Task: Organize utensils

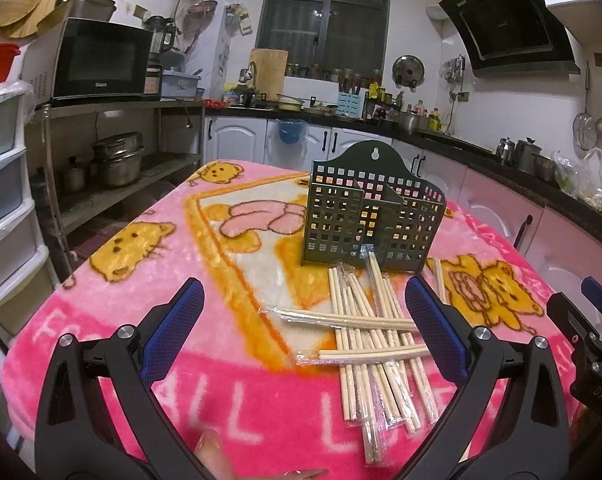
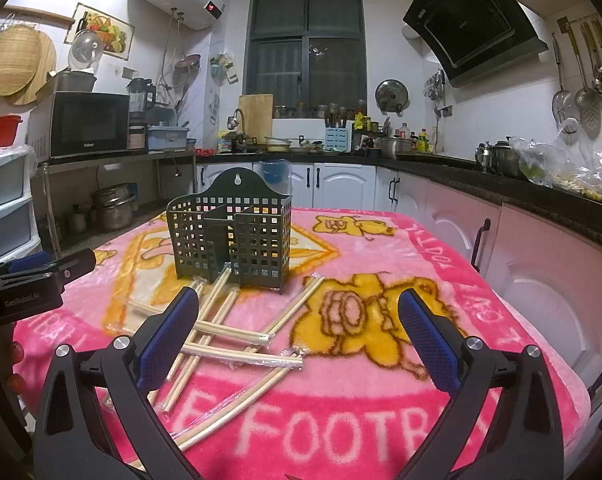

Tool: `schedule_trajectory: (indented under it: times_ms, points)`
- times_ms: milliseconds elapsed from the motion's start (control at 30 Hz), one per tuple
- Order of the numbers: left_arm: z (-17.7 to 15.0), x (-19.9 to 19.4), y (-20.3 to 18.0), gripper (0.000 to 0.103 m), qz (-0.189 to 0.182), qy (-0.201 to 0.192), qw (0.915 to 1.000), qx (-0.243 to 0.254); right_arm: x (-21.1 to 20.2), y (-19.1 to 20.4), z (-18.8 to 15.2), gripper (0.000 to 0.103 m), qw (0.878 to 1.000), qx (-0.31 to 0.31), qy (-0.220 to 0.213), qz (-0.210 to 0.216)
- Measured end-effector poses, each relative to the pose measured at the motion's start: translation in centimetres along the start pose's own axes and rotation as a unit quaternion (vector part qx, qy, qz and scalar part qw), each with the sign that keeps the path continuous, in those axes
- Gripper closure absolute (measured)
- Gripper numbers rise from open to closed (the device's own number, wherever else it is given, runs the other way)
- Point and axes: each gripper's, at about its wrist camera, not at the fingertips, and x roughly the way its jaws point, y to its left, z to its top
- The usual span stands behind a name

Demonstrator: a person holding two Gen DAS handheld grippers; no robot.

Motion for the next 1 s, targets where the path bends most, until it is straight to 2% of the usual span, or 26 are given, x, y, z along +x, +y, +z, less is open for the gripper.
schedule_trajectory:
  times_ms: [667, 733, 1000]
  points:
    - [-0.2, -0.3, 0.0, 0.01, -0.003, 0.0, 1.0, -0.002, -0.4, 0.2, 0.0, 0.006, 1.0, -0.001, 0.003, 0.001]
    - [-0.2, -0.3, 0.0, 0.01, -0.004, 0.0, 1.0, -0.002, 0.1, 0.5, -1.0, 0.006, 1.0, -0.002, 0.005, 0.001]
    - [-0.4, -0.5, -0.4, 0.01, -0.007, 0.0, 1.0, -0.001, 0.0, 0.6, -1.1, 0.006, 1.0, -0.001, 0.007, 0.001]
